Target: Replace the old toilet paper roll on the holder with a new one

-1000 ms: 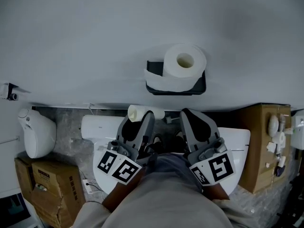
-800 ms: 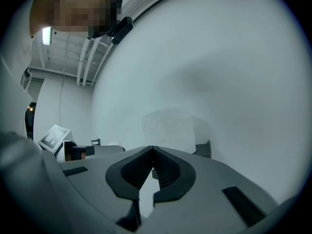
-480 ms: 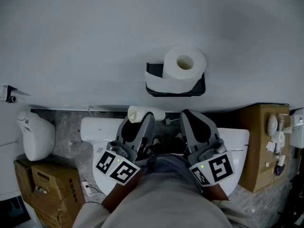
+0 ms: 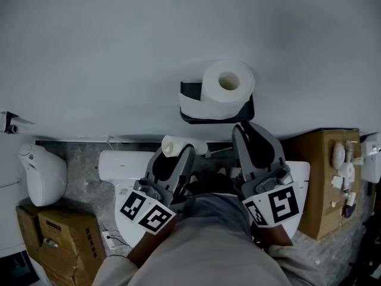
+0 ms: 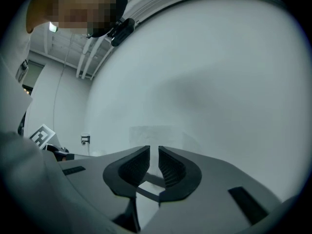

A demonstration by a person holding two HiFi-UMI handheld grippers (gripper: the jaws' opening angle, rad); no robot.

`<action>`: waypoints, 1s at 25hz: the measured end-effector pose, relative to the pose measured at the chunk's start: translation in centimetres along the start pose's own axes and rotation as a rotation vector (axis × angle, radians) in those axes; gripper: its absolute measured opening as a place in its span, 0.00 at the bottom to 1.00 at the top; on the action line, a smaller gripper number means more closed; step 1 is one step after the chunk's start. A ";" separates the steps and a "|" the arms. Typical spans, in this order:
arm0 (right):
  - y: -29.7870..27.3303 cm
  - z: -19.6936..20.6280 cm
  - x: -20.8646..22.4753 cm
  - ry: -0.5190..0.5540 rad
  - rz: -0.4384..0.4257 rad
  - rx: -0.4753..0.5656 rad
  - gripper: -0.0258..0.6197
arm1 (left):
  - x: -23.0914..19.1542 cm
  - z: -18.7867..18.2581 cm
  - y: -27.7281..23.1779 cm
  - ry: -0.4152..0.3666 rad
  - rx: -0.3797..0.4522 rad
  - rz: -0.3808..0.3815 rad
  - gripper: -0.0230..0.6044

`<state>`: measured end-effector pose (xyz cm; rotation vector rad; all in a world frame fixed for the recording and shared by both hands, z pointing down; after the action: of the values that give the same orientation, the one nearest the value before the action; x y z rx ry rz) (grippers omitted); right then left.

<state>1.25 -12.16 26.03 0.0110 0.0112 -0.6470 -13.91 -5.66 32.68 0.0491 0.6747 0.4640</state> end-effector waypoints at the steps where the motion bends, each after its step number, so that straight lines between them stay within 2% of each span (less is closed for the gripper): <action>1: -0.3 -0.3 0.2 0.018 0.001 0.004 0.15 | 0.0 0.1 0.0 0.003 0.001 -0.001 0.32; 4: -1.1 -0.9 0.5 0.048 0.008 0.009 0.32 | -0.1 0.2 0.0 0.011 0.001 0.001 0.32; 7: -2.1 -1.4 0.7 0.066 0.032 0.013 0.44 | -0.2 0.2 -0.1 0.015 -0.003 0.006 0.32; 12: -4.2 -1.5 0.6 0.061 0.054 -0.013 0.59 | -0.2 0.5 0.1 0.027 -0.012 0.012 0.32; 16: -5.8 -1.2 -0.1 0.069 0.063 -0.046 0.64 | -0.2 0.5 0.3 0.033 -0.012 0.012 0.32; 25: -7.9 -0.4 0.2 0.069 0.147 -0.101 0.64 | -0.9 0.2 1.1 0.045 0.000 -0.001 0.32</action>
<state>-3.39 -18.60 25.57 -0.0632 0.1090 -0.4983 -14.78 -5.06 33.58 0.0383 0.7193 0.4652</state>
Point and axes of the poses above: the fingertips, and each gripper's own axes: y backward along the fingers, x to its right, z out of its underside, the point moved 4 cm from there along y, backward along the fingers, and after that the axes turned 10 degrees about z, right-handed, at the moved point
